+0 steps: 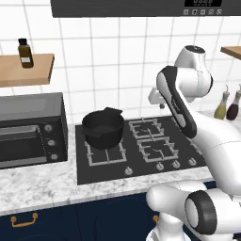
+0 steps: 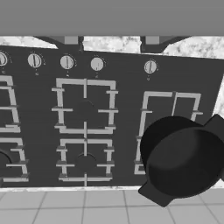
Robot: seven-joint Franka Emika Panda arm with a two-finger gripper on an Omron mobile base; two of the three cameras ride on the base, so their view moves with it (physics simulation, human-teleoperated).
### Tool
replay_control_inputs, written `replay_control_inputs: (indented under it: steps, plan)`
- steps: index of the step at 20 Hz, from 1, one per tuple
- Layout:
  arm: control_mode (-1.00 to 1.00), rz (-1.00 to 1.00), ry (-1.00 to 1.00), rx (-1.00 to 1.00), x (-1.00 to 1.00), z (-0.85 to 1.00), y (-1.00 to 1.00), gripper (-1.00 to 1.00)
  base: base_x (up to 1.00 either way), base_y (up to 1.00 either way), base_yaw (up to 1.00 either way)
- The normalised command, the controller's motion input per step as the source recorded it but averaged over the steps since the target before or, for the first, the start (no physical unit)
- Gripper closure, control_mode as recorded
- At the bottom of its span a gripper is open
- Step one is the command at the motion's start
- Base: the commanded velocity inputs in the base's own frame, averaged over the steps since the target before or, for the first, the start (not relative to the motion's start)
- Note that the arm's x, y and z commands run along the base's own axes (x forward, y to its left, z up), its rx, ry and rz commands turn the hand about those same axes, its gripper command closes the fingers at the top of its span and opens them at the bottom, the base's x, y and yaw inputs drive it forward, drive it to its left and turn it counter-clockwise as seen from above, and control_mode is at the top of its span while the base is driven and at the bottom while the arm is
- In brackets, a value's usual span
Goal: Pick the kettle from the counter and place it on a stove burner. Then turn the burner on.
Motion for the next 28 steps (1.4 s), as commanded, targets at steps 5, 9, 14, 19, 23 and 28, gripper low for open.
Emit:
replay_control_inputs:
  steps: [5, 9, 14, 19, 23, 28]
  plan:
    - [-1.00, -0.03, -0.01, 0.00, -0.25, -0.02, -0.13, -1.00, 0.00, 0.00, 0.00]
    - [-1.00, -0.10, -0.03, 0.00, -0.63, -0.01, -0.74, -1.00, 0.00, 0.00, 0.00]
    - [-1.00, -0.15, -0.06, 0.00, -0.66, 0.00, -0.96, -1.00, 0.00, 0.00, 0.00]
    - [-1.00, -0.18, -0.06, 0.00, -0.62, -0.02, -1.00, -1.00, 0.00, 0.00, 0.00]
    - [-1.00, -0.21, -0.01, 0.00, -0.29, -0.04, -1.00, -1.00, 0.00, 0.00, 0.00]
    - [-1.00, -0.21, 0.00, 0.00, -0.04, -0.08, -1.00, -1.00, 0.00, 0.00, 0.00]
